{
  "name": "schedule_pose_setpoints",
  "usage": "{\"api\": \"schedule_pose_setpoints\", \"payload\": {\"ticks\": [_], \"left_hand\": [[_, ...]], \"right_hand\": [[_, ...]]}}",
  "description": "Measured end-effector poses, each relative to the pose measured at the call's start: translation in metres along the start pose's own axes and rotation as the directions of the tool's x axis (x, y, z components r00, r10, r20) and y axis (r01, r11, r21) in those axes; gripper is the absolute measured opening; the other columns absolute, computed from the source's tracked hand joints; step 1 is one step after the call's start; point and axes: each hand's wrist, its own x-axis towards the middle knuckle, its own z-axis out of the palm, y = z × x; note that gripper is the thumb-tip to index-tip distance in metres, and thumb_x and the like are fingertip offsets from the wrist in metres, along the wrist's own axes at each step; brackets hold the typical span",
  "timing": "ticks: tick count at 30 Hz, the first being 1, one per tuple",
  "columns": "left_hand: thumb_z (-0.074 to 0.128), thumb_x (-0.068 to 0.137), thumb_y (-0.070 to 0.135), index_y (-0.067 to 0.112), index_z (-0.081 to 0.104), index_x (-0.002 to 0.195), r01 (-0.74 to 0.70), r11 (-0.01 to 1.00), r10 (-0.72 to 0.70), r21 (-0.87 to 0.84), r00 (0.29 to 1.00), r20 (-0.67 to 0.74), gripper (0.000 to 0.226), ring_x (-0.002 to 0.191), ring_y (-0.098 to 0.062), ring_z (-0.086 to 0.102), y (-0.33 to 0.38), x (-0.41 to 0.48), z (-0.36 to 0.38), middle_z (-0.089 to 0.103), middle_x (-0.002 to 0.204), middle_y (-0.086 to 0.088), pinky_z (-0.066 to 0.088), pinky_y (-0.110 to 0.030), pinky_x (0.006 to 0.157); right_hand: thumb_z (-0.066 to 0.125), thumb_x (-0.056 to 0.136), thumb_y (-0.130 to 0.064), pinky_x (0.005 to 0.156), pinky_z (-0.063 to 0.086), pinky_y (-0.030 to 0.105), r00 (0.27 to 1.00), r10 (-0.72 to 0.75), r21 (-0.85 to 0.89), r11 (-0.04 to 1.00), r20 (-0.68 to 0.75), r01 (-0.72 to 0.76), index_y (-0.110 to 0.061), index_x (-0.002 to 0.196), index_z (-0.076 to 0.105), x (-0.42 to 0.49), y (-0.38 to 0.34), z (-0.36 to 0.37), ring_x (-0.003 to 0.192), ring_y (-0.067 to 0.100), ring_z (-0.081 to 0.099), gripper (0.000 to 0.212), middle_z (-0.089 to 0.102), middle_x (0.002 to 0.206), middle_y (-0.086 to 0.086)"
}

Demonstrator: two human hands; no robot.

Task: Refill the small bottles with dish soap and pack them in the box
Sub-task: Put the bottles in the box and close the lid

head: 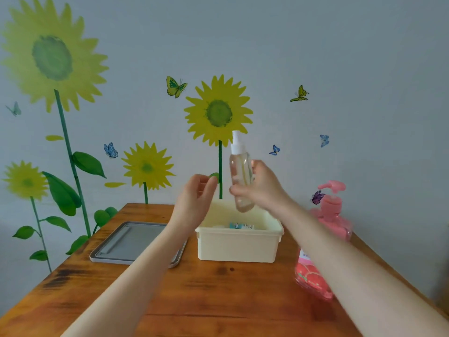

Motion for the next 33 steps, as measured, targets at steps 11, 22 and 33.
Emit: {"api": "schedule_pose_setpoints", "payload": {"ticks": [11,22,33], "left_hand": [[0.045,0.092,0.043,0.018,0.037,0.139,-0.062,0.784,-0.157,0.618,0.943,0.294,0.053,0.14,-0.018,0.018,-0.091,0.012,0.001,0.014,0.155,-0.001,0.023,-0.036,0.11],[0.038,0.096,0.039,0.009,0.057,0.113,-0.129,0.685,-0.215,0.717,0.904,0.368,0.039,0.127,-0.017,0.041,-0.111,0.019,0.015,0.037,0.145,-0.003,0.039,-0.029,0.091],[0.042,0.094,0.039,0.009,0.057,0.118,-0.104,0.686,-0.18,0.721,0.935,0.306,0.041,0.112,-0.019,0.052,-0.108,0.018,0.016,0.048,0.135,-0.003,0.043,-0.029,0.087]], "right_hand": [[0.07,0.069,-0.011,0.072,0.041,0.031,0.807,0.25,-0.693,0.677,0.535,0.25,-0.016,0.129,0.04,0.089,0.037,-0.011,0.094,0.018,0.047,0.067,0.046,0.11,-0.003],[0.057,0.082,-0.007,0.087,0.043,0.029,0.567,0.472,-0.719,0.592,0.675,0.364,-0.014,0.14,0.035,0.086,0.112,0.067,0.122,0.025,0.047,0.063,0.044,0.14,0.007],[0.037,0.086,0.0,0.099,0.044,0.042,0.507,0.54,-0.73,0.602,0.671,0.325,-0.024,0.136,0.044,0.084,0.137,0.083,0.117,0.027,0.051,0.055,0.05,0.136,0.004]]}}
